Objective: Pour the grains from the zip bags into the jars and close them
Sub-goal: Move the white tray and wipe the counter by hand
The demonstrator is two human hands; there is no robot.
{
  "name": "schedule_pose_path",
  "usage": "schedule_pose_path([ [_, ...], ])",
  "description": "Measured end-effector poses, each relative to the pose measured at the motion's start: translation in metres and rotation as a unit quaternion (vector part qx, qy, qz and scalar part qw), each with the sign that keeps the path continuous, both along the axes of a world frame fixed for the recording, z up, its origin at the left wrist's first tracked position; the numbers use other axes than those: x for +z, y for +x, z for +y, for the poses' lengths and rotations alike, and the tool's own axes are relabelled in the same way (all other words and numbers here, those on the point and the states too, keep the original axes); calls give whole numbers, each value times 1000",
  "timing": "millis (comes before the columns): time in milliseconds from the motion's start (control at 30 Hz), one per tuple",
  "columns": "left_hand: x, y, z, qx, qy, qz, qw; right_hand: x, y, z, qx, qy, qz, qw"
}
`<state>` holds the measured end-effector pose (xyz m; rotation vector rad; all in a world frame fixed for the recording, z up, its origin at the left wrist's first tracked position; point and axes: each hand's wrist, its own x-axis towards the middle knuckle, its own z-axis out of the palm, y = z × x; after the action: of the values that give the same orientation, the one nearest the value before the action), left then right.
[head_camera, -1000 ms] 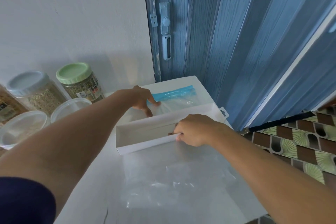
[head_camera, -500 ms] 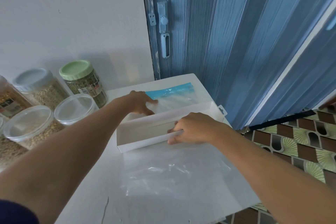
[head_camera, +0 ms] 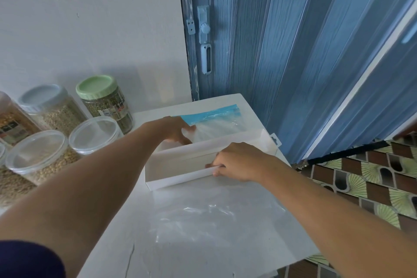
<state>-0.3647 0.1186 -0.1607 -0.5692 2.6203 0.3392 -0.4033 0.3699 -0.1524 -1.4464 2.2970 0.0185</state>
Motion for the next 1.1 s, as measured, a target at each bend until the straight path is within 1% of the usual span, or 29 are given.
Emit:
schedule_pose_path([
  [100, -2, -1, -2, 16, 19, 2, 1000, -5, 1, 4, -4, 7, -2, 1000],
  [333, -6, 1, -4, 20, 28, 7, 999, -5, 10, 17, 25, 13, -7, 1000],
  [700, -4, 5, -2, 17, 23, 11, 1000, 11, 27, 44, 24, 62, -32, 997],
  [833, 5, 11, 10, 24, 0, 16, 1000, 15, 31, 45, 15, 71, -27, 997],
  [900, 10, 14, 19, 14, -41, 44, 998, 17, 32, 43, 14, 70, -25, 997],
  [967, 11, 21, 31, 0, -55, 70, 996, 18, 33, 43, 16, 61, -27, 998],
  [1000, 10, 24, 37, 4, -41, 64, 997, 19, 34, 43, 18, 57, -27, 998],
  [1100, -1, 33, 46, 18, 2, -18, 1000, 21, 34, 43, 24, 57, -25, 998],
])
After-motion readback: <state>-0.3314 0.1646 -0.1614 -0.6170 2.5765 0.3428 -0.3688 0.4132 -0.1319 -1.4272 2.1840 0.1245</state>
